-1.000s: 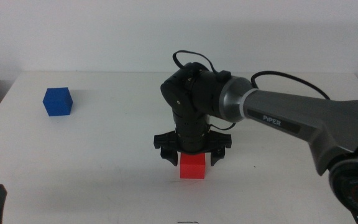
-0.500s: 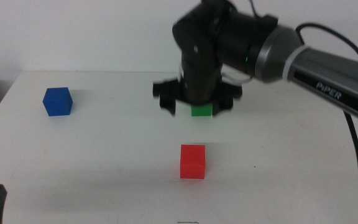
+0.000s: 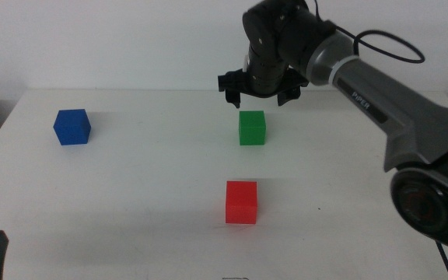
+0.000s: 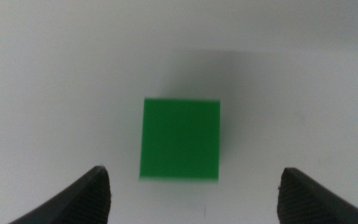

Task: Stack red cubes first, then green, then blue cubes in a specific spot.

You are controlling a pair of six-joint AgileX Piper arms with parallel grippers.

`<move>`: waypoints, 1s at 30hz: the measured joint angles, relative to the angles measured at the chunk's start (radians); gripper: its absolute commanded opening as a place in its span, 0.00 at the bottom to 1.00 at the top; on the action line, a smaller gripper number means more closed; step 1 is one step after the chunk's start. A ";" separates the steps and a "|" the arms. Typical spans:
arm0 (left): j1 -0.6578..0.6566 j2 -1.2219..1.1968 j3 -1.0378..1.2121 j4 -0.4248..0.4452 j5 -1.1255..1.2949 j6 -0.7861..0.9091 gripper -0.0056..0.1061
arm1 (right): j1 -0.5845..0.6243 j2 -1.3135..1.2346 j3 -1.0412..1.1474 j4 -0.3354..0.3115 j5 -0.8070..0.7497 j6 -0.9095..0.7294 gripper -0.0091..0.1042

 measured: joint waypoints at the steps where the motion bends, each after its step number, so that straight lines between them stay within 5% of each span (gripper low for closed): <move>1: 0.000 0.000 0.000 0.000 0.000 0.000 0.85 | -0.007 0.021 -0.013 0.001 -0.011 -0.015 0.82; 19: 0.000 0.000 0.000 0.000 0.000 0.000 0.85 | -0.040 0.168 -0.030 0.019 -0.169 -0.062 0.79; 22: 0.000 0.000 0.000 0.000 0.000 0.000 0.85 | -0.044 0.177 -0.030 0.019 -0.182 -0.062 0.61; 27: 0.000 0.000 0.000 0.000 0.000 0.000 0.85 | -0.047 0.177 -0.030 0.019 -0.188 -0.061 0.12; 30: 0.000 0.000 0.000 0.000 0.000 0.000 0.85 | -0.047 0.174 -0.030 0.029 -0.179 -0.061 0.07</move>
